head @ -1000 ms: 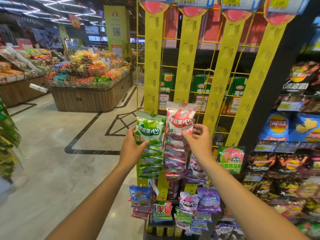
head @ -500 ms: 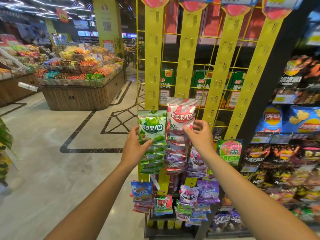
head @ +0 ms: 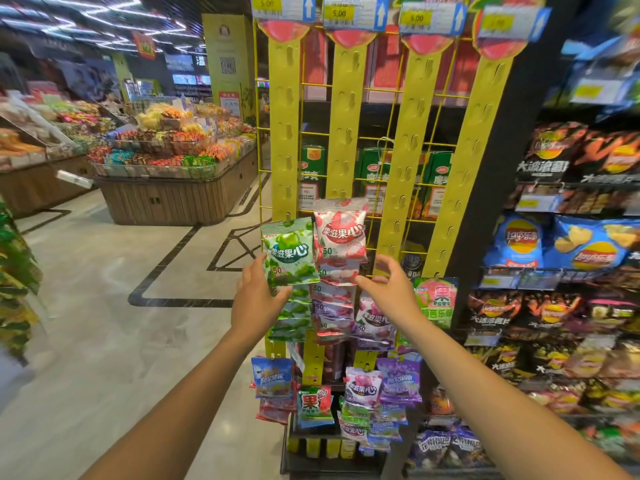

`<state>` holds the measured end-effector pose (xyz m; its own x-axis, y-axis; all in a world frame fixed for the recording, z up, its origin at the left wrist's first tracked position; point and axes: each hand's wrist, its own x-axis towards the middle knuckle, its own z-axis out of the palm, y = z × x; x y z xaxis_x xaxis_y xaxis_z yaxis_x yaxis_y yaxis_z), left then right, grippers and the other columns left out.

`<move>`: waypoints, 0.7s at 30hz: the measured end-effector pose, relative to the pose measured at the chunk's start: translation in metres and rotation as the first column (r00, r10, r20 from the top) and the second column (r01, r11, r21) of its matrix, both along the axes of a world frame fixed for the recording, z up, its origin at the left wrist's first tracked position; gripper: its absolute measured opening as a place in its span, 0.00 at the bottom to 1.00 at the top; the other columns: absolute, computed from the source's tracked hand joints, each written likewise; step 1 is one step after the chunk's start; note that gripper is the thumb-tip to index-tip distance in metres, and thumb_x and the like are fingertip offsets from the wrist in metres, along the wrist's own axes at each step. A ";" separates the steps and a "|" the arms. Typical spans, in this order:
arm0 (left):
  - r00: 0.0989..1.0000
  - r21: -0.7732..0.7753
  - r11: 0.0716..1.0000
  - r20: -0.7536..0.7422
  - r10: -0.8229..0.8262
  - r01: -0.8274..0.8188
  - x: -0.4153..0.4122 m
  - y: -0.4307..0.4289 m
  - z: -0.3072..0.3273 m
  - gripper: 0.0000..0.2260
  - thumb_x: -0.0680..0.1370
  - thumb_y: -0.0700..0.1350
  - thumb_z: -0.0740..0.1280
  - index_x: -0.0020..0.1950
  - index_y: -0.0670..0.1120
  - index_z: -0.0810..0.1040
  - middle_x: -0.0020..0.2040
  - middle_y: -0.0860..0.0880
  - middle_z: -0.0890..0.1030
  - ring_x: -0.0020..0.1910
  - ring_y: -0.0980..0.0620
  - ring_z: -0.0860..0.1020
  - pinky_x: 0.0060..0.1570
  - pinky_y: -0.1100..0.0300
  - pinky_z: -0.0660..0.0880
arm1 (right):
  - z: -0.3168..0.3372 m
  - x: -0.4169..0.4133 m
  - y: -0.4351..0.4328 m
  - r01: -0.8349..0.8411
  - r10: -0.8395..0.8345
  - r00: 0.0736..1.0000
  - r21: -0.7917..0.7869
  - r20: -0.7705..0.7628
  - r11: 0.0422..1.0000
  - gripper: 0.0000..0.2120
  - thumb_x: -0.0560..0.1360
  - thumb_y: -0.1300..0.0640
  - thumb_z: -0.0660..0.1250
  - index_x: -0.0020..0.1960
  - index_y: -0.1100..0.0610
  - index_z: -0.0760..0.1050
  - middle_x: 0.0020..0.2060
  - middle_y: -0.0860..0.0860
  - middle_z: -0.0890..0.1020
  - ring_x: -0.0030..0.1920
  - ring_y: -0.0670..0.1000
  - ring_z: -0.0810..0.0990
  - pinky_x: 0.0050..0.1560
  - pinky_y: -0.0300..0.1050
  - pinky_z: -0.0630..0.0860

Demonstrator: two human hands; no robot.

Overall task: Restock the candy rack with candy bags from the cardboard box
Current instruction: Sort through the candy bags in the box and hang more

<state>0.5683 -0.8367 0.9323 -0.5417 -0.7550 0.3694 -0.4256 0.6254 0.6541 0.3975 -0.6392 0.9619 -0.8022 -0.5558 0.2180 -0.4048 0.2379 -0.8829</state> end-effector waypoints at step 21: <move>0.809 -0.371 0.746 0.451 -0.377 0.554 -0.127 0.264 -0.073 0.34 0.81 0.61 0.66 0.83 0.52 0.60 0.83 0.46 0.60 0.84 0.42 0.55 0.80 0.43 0.59 | -0.080 -0.049 0.288 0.244 -0.069 0.928 0.458 -0.365 0.855 0.28 0.79 0.44 0.68 0.77 0.48 0.65 0.76 0.46 0.65 0.76 0.50 0.64 0.73 0.50 0.69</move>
